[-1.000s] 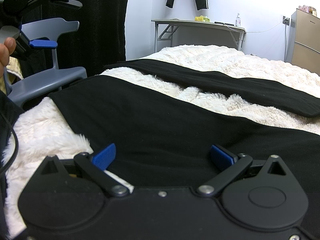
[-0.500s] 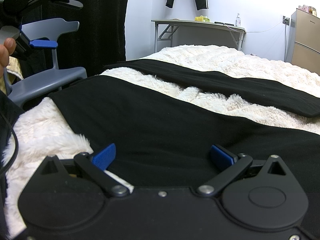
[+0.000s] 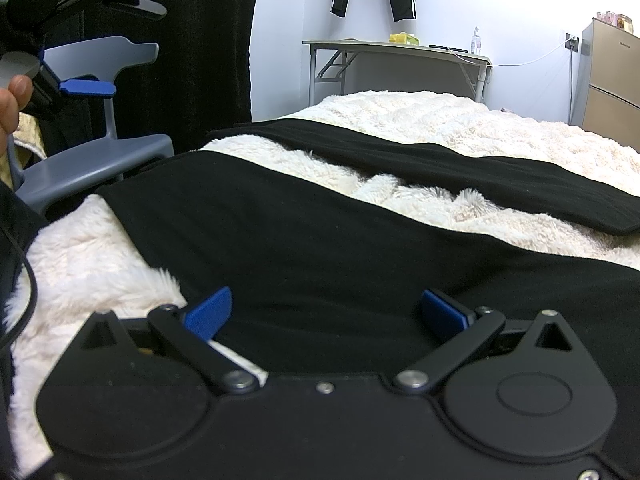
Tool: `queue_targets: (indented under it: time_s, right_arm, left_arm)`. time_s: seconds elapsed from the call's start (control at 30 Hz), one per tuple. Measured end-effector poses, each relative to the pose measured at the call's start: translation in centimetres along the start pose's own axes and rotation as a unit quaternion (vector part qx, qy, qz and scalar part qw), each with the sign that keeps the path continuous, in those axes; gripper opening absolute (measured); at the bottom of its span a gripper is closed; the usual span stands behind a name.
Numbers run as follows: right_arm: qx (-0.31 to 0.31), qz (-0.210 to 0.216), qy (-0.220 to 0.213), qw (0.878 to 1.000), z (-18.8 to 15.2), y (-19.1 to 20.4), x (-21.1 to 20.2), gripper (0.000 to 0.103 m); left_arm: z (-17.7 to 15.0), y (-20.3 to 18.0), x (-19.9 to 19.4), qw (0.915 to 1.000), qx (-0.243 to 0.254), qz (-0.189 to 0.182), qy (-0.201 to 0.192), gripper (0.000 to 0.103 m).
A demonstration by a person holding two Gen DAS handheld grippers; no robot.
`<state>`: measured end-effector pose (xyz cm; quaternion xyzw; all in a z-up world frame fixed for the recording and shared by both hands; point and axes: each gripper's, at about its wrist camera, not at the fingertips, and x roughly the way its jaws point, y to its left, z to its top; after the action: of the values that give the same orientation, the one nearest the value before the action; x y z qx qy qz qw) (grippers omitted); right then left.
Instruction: Fold clothes
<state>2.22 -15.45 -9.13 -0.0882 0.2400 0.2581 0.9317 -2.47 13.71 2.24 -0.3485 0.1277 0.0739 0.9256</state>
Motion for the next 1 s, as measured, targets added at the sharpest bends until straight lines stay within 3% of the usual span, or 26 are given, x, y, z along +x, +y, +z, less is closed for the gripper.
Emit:
queue_targets:
  time_s: [1.0]
  right_arm:
    - [0.000,-0.001,-0.001,1.000,-0.02,0.06,-0.13,0.103]
  left_arm:
    - [0.17,-0.06,0.00,1.0000,0.003,0.000,0.000,0.089]
